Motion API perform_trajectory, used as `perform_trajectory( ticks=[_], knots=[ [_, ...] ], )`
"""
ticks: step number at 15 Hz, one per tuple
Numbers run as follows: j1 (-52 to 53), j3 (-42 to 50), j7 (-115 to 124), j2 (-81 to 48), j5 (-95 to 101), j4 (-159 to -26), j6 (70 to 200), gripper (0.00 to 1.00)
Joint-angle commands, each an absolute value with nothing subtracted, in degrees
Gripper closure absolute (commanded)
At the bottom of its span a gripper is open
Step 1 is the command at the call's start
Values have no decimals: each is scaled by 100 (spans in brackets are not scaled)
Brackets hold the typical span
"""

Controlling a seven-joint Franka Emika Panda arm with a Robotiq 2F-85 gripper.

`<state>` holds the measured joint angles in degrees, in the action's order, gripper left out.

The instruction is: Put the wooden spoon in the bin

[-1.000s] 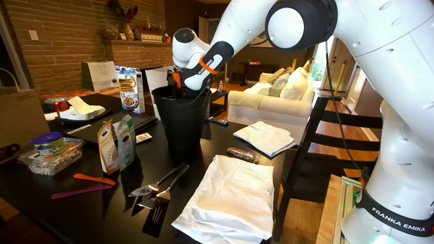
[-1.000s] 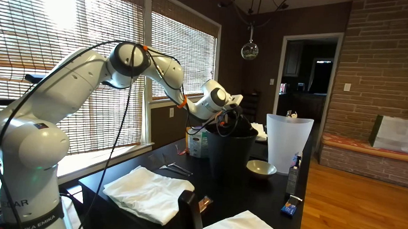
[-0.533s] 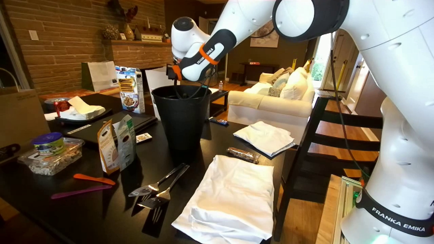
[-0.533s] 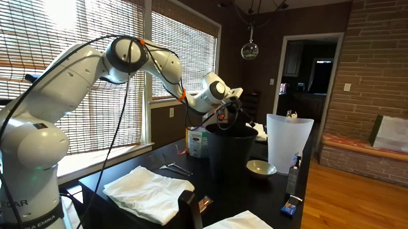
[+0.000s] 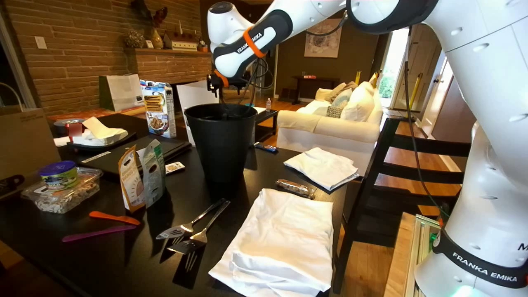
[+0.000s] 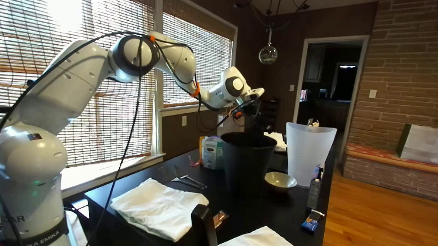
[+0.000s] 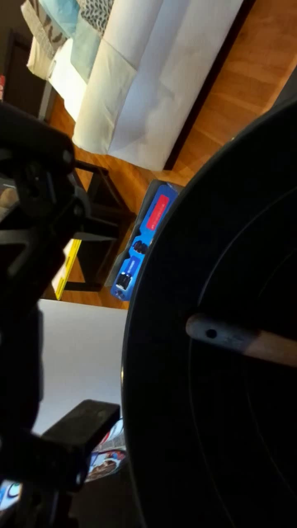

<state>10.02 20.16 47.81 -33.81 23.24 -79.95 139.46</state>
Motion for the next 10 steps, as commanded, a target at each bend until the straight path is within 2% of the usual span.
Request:
perform_trajectory(
  ticks=[1, 5, 10],
  knots=[
    [639, 1573, 4237, -3393, 1931, -7569, 12953, 0],
    [479, 1374, 4152, -3459, 1773, -7272, 12348, 0],
    [500, 1368, 4335, -3384, 1927, -7397, 12470, 0]
  ],
)
